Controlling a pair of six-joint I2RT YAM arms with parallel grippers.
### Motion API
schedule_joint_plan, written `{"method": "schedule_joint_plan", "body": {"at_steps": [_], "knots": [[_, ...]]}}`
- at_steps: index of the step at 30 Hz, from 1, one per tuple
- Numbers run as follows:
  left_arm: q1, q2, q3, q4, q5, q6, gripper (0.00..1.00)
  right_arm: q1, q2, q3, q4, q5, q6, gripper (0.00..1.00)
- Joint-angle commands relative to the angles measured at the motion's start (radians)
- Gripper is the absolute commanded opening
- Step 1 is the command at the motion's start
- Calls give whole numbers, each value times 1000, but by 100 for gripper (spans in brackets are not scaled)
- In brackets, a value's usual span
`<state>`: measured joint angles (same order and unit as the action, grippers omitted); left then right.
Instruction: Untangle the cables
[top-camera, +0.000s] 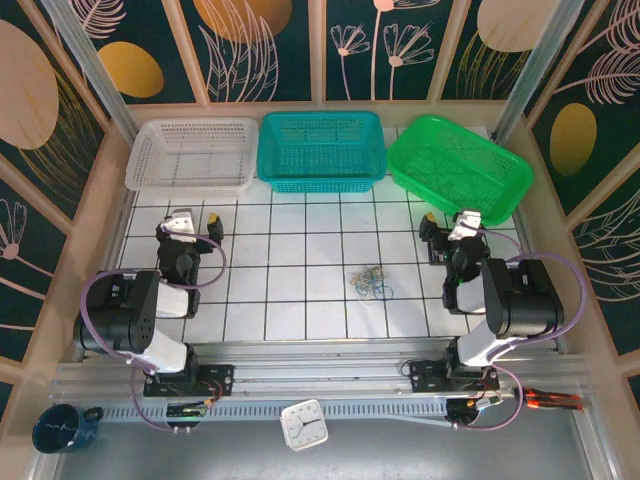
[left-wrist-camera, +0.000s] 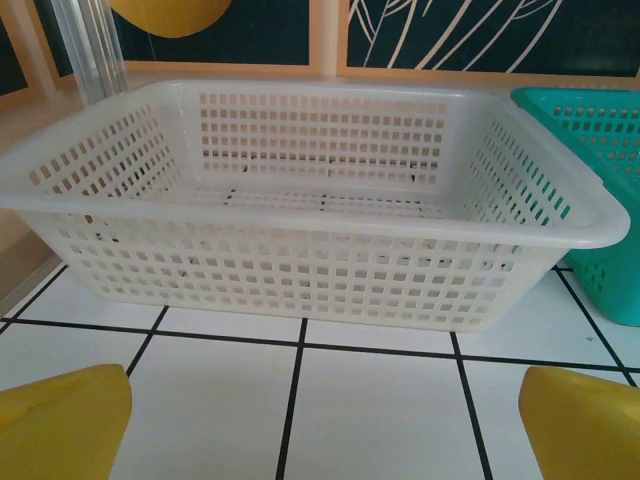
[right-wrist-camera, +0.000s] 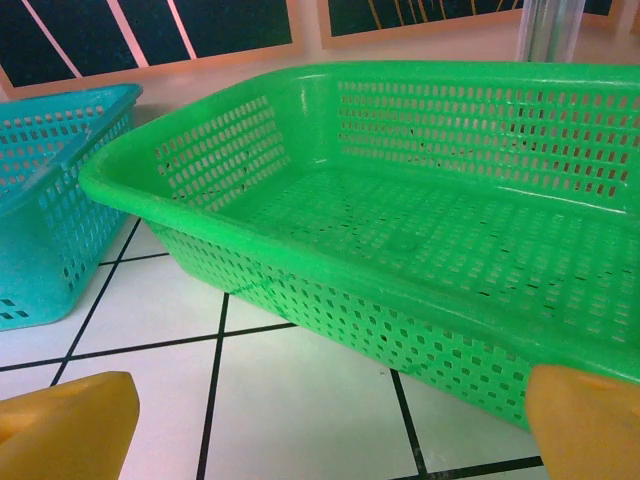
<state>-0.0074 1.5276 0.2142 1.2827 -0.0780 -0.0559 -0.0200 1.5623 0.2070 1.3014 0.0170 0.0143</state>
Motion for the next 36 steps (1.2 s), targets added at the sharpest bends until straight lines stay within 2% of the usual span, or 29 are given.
{"method": "schedule_joint_plan", "body": {"at_steps": [1, 18, 21, 25, 36], "knots": [[1, -7, -7, 49, 21, 10, 99, -8, -1, 14, 16, -7, 4, 99], [0, -6, -6, 48, 15, 7, 99, -6, -1, 14, 16, -8, 3, 99], [1, -4, 9, 23, -106, -39, 99, -7, -2, 15, 15, -7, 4, 99], [0, -13, -47, 118, -223, -84, 99, -7, -2, 15, 16, -7, 4, 99], [0, -7, -11, 54, -168, -64, 99, -7, -2, 14, 16, -8, 6, 99]]}}
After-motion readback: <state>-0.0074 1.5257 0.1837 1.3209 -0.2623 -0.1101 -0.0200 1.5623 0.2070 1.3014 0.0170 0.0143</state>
